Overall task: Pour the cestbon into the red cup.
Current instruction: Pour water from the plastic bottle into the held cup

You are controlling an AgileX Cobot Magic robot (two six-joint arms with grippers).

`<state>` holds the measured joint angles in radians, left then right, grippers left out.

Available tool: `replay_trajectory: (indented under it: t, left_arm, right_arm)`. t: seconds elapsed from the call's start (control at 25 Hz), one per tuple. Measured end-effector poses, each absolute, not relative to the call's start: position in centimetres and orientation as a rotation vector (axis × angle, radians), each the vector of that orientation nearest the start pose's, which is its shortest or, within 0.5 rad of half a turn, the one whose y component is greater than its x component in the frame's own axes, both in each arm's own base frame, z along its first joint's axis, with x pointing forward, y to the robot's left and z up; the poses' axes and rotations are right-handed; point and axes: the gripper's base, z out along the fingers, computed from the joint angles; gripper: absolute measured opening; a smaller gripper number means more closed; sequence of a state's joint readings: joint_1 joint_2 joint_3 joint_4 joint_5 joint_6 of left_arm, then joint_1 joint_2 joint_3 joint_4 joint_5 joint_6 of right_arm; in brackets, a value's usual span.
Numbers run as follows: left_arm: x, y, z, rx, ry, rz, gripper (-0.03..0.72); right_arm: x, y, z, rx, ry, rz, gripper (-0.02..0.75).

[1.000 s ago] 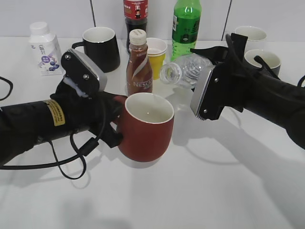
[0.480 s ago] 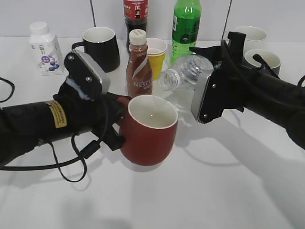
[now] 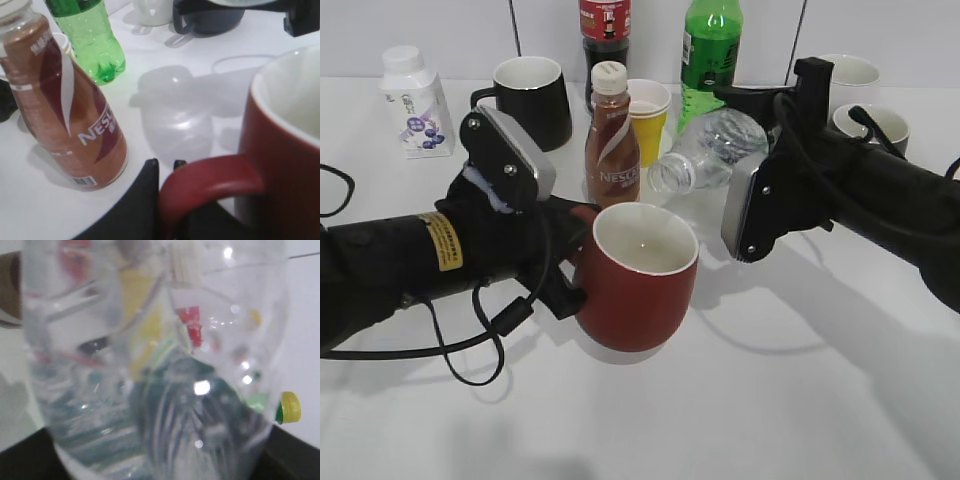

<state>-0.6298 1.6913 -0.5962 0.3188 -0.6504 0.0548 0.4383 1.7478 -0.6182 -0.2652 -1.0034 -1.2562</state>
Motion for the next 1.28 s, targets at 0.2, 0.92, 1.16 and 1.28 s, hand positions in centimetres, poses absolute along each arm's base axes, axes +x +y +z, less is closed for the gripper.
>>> replay_trajectory:
  t: [0.2,0.92,1.16,1.28]
  left_arm:
    - [23.86,-19.59,16.68,0.994,1.671,-0.404,0.048]
    - [23.68,-19.74,16.67,1.038,1.647,-0.408,0.048]
    - [23.66,-19.75,16.67,1.041,1.645,-0.408,0.048]
    - [23.66,-19.76,16.67,1.043,1.644,-0.408,0.048]
  right_arm:
    - [28.28,15.47,18.37,-1.432,0.834,-0.585,0.459]
    - [28.41,15.31,18.62,-1.470,0.739,-0.720,0.459]
    - [28.42,15.31,18.88,-1.457,0.708,-0.751,0.459]
    - [28.48,15.23,18.91,-1.458,0.702,-0.774,0.459]
